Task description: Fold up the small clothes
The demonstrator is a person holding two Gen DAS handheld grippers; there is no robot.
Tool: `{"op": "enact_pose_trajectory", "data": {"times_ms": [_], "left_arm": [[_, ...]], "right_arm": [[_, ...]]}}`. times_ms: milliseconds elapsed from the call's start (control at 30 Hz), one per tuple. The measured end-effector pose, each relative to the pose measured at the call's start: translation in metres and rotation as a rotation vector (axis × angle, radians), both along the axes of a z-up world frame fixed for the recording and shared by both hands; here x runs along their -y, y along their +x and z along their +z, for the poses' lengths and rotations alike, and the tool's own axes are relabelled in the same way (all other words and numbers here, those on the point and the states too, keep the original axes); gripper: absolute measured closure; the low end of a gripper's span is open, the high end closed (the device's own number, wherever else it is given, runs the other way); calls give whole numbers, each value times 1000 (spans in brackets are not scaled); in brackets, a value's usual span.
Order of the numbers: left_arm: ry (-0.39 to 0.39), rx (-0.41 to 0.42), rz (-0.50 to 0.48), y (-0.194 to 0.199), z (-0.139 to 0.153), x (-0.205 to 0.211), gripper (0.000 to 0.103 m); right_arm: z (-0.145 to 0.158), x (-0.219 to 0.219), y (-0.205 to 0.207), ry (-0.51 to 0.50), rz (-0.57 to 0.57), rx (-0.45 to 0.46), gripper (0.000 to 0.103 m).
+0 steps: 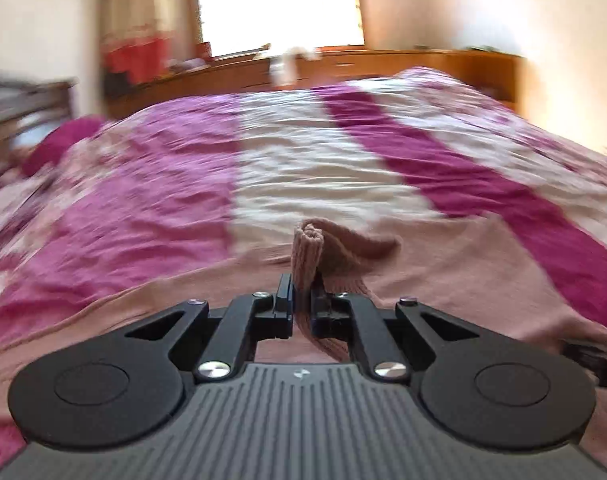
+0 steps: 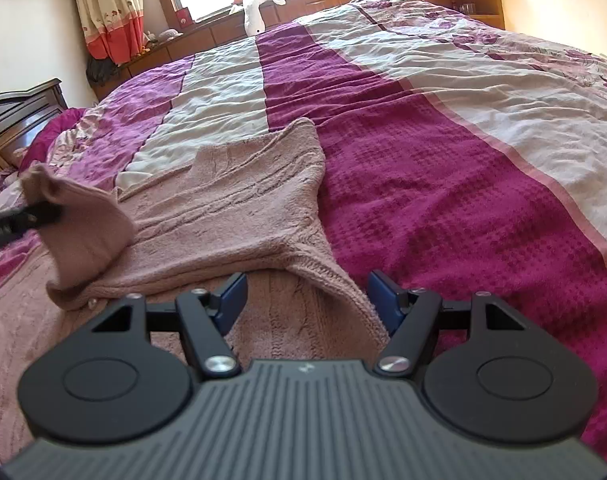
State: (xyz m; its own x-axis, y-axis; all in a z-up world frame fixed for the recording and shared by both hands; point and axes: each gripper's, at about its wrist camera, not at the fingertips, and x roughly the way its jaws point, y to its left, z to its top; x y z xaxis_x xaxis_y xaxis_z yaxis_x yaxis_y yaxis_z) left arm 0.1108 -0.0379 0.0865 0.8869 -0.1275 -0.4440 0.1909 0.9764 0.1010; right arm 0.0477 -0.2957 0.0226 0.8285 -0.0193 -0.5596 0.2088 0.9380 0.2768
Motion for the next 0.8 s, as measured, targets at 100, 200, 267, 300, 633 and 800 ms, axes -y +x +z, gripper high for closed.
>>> {"op": "enact_pose_trajectory", "data": {"times_ms": [100, 200, 267, 300, 633, 800], "left_arm": [[-25, -18, 128, 10, -2, -34, 95], [-31, -53, 236, 16, -11, -64, 95], [-53, -97, 297, 18, -20, -86, 95], [-63, -117, 328, 18, -25, -97, 95], [-63, -198, 366, 11, -52, -126, 73], [-93, -200, 374, 2, -42, -134, 51]], "right_arm": [[0, -2, 0, -11, 1, -2, 35], [0, -4, 1, -25, 2, -5, 35], [-1, -4, 1, -33, 3, -8, 34], [0, -5, 1, -38, 4, -9, 34], [8, -6, 3, -42, 14, -17, 34], [13, -12, 3, -61, 26, -11, 34]]}}
